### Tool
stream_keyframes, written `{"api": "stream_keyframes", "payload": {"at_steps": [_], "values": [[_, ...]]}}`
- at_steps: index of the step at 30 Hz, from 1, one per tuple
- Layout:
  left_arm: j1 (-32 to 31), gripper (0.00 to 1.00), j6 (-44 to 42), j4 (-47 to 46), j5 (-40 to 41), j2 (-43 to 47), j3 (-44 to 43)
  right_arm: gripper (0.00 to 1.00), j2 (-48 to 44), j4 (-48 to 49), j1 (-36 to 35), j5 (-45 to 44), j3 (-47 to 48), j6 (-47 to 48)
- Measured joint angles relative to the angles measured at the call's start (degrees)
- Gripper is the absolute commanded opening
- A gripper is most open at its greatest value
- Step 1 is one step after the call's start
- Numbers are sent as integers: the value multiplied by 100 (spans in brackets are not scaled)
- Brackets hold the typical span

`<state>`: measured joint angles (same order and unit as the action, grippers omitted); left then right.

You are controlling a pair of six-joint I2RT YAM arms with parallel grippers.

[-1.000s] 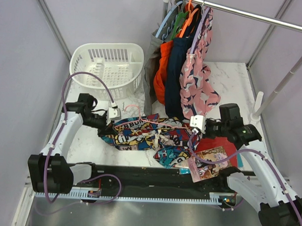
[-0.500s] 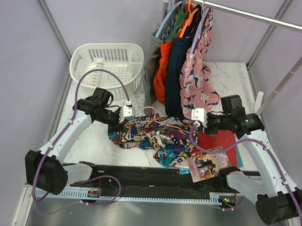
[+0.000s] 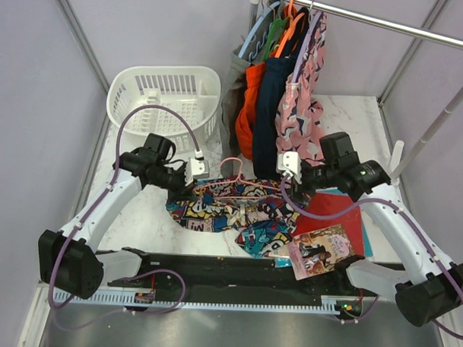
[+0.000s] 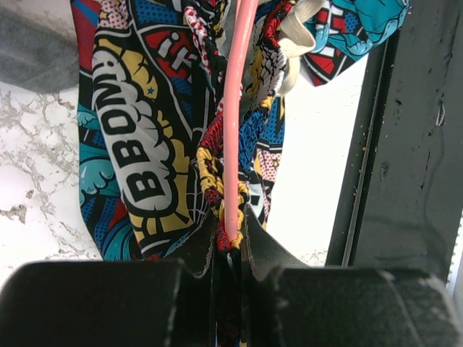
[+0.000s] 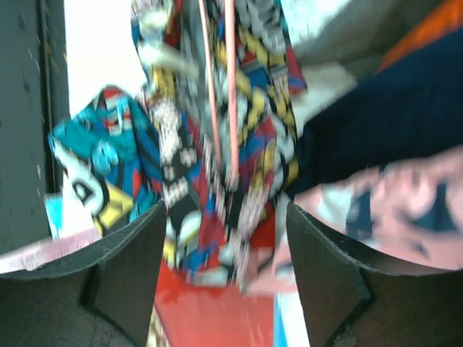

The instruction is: Place the shorts on the hanger

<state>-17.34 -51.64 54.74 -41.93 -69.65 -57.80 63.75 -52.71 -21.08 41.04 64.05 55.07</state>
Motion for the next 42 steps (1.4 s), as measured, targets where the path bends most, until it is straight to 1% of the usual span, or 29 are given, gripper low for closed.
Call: {"api": "stream_keyframes", "payload": {"at_steps": [3, 7, 8, 10, 12, 14, 15, 16, 17, 18, 20, 21, 23, 24, 26, 27, 29, 30, 32, 35, 36, 38, 39, 41, 42], "values": [[-98, 2, 4, -13, -2, 17, 0, 64, 146, 522, -608, -98, 46, -570], [-181, 2, 44, -13, -13, 44, 0, 62, 472, 1150, -1408, -313, 216, -1226], [-186, 2, 50, -15, -17, 61, 0, 61, 570, 1233, -1515, -358, 278, -1314], [-205, 2, 79, -15, -24, 138, 0, 51, 835, 1394, -1703, -463, 444, -1471], [-212, 2, 105, -15, -28, 256, 0, 45, 1036, 1510, -1779, -549, 544, -1552], [-216, 2, 125, -13, -46, 372, -4, 44, 1126, 1547, -1797, -603, 568, -1633], [-225, 2, 131, -7, -59, 431, -17, 30, 1139, 1534, -1808, -621, 577, -1668], [-234, 2, 140, 2, -68, 481, -44, 20, 1141, 1515, -1812, -623, 601, -1705], [-243, 2, 162, 9, -66, 522, -76, 6, 1141, 1480, -1818, -616, 669, -1777], [-254, 3, 195, 15, -70, 557, -111, 0, 1141, 1436, -1829, -612, 741, -1781], [-260, 8, 280, 37, -59, 603, -227, 0, 1141, 1303, -1869, -614, 944, -1849], [-260, 19, 317, 46, -61, 623, -291, 0, 1139, 1228, -1878, -619, 1045, -1871], [-267, 35, 415, 72, -70, 667, -448, 0, 1123, 1060, -1886, -684, 1279, -1895], [-267, 48, 461, 72, -83, 691, -522, 0, 1106, 994, -1891, -732, 1392, -1917], [-275, 59, 629, 68, -160, 769, -750, 0, 1056, 850, -1891, -866, 1606, -1974], [-278, 67, 664, 61, -170, 807, -844, 0, 1023, 782, -1891, -911, 1703, -1998], [-280, 75, 817, 57, -179, 883, -1091, 0, 957, 667, -1891, -1025, 1926, -2037], [-284, 81, 911, 35, -179, 920, -1250, 0, 918, 553, -1891, -1099, 2094, -2046], [-291, 82, 1091, -46, -173, 986, -1552, 0, 866, 407, -1888, -1191, 2365, -2085], [-293, 85, 1469, -304, -164, 1071, -2131, 0, 850, 20, -1891, -1392, 3040, -2131], [-293, 88, 1574, -409, -162, 1091, -2284, 0, 850, -94, -1891, -1443, 3248, -2151], [-293, 89, 1781, -632, -164, 1139, -2562, 0, 817, -339, -1888, -1574, 3641, -2201], [-293, 91, 1845, -728, -164, 1161, -2638, 0, 778, -446, -1891, -1633, 3742, -2214], [-293, 92, 1958, -901, -170, 1202, -2747, 0, 588, -732, -1891, -1801, 3812, -2236], [-293, 95, 2006, -973, -173, 1211, -2774, 0, 483, -887, -1891, -1888, 3812, -2249]]}}
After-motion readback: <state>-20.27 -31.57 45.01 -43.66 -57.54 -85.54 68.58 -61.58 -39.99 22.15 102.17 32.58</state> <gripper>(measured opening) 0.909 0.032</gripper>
